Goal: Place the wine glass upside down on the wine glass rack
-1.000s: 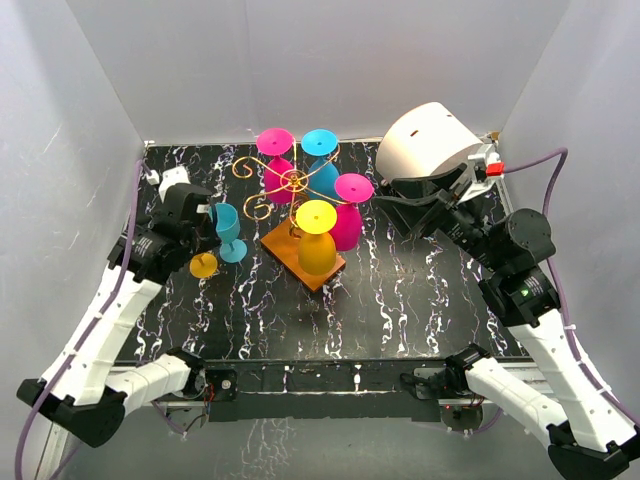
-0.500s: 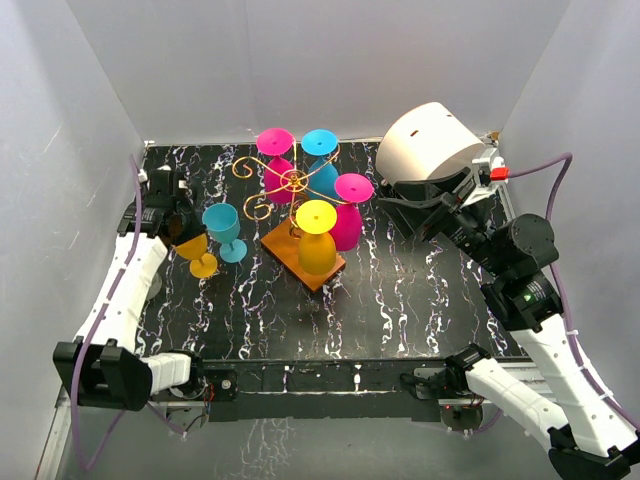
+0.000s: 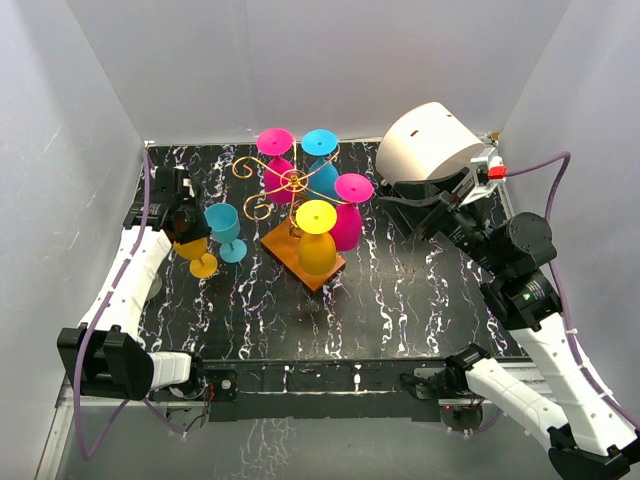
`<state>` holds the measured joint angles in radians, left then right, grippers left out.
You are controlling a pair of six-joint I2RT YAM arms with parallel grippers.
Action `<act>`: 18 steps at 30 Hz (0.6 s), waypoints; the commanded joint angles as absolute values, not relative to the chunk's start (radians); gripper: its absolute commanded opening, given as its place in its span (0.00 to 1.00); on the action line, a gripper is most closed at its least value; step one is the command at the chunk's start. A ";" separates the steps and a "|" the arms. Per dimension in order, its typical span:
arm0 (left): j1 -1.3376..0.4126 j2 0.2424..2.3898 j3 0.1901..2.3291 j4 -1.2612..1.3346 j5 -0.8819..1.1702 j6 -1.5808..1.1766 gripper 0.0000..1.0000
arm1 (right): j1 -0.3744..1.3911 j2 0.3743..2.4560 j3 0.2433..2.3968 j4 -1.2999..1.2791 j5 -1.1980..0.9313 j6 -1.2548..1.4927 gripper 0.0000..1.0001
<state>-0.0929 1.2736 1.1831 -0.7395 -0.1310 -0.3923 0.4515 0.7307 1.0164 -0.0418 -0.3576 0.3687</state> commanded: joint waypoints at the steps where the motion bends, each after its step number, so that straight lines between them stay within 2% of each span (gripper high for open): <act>1: -0.089 1.276 1.162 -0.759 -0.135 -0.361 0.22 | 0.456 0.733 1.017 0.009 -0.347 0.364 0.53; 8: -0.089 1.297 1.144 -0.752 -0.141 -0.348 0.15 | 0.456 0.726 1.025 0.002 -0.344 0.363 0.53; 13: -0.089 1.296 1.157 -0.769 -0.198 -0.342 0.01 | 0.455 0.727 1.032 0.003 -0.346 0.369 0.53; 18: -0.089 1.285 1.185 -0.795 -0.237 -0.336 0.00 | 0.455 0.749 1.049 -0.015 -0.355 0.381 0.52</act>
<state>-0.0933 1.3060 1.1522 -0.7429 -0.1875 -0.3508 0.4515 0.7414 1.0164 -0.0429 -0.3580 0.3706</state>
